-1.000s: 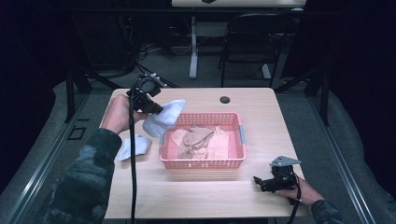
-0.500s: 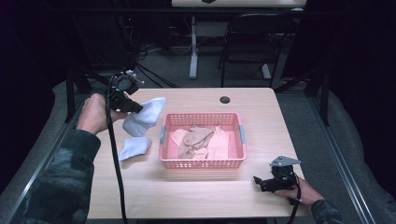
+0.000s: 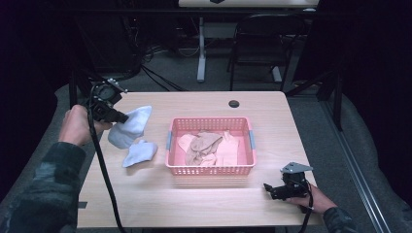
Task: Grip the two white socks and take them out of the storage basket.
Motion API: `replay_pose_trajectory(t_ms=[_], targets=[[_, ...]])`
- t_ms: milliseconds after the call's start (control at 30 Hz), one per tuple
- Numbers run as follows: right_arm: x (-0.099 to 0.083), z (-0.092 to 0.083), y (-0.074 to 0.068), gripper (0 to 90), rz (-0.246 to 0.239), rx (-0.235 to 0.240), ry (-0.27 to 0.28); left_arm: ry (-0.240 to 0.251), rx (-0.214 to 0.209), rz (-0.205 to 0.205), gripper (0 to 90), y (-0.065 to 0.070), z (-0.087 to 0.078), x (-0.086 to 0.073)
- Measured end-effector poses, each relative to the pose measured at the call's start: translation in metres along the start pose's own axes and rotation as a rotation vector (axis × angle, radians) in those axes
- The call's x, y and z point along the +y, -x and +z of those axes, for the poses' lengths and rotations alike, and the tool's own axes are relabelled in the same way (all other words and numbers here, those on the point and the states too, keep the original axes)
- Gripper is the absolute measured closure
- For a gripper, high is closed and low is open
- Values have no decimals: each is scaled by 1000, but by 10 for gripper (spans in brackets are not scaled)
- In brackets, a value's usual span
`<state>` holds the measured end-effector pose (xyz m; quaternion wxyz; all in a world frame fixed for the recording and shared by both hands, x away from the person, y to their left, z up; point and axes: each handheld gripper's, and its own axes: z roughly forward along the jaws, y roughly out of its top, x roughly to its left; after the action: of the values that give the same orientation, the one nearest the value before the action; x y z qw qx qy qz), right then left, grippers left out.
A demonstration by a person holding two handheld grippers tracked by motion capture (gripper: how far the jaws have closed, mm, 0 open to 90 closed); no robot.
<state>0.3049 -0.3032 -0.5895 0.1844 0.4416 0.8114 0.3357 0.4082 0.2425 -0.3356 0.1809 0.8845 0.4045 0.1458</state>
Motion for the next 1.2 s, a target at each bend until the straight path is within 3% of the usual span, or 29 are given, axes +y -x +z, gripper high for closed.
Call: replay_pose_trajectory(t_ms=[433, 800, 1200], targets=[[0, 0, 0, 0, -2, 3, 0, -57, -16, -67, 880, -16, 21, -31], [0, 0, 1, 0, -7, 0, -2, -130, -76, -117, 879, -20, 76, -53], [0, 0, 0, 0, -2, 4, 1, -164, -98, -161, 877, -15, 118, -73]])
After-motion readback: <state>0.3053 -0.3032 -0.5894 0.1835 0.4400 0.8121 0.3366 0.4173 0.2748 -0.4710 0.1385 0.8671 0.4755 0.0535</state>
